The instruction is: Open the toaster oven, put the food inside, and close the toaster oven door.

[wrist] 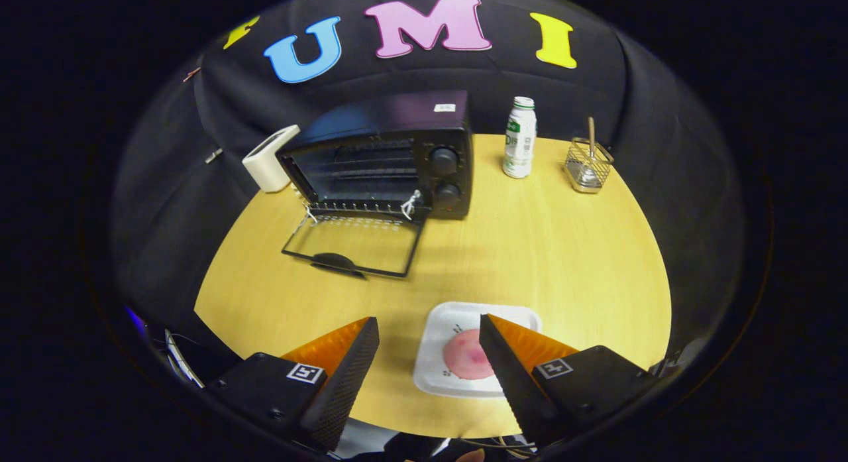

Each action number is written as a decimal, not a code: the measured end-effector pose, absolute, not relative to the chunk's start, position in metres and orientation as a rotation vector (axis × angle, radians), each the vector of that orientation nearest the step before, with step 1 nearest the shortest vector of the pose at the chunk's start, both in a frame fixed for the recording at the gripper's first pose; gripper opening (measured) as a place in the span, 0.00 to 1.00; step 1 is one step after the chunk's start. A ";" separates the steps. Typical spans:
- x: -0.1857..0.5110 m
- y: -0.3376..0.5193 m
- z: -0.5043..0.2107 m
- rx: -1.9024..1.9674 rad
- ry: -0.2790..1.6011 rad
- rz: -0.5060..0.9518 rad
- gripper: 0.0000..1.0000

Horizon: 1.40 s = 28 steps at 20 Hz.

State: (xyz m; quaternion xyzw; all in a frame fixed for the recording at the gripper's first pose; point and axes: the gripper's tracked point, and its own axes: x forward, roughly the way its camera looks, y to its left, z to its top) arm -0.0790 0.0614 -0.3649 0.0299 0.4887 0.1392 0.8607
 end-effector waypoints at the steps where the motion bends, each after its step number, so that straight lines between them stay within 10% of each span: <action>1: -0.078 0.048 -0.371 0.058 1.044 0.286 1.00; 12: -0.103 -0.042 -0.479 0.145 1.438 0.197 0.99; 23: -0.107 -0.047 -0.503 0.103 1.576 0.195 0.14; 28: -0.107 -0.036 -0.499 0.394 1.555 0.193 0.05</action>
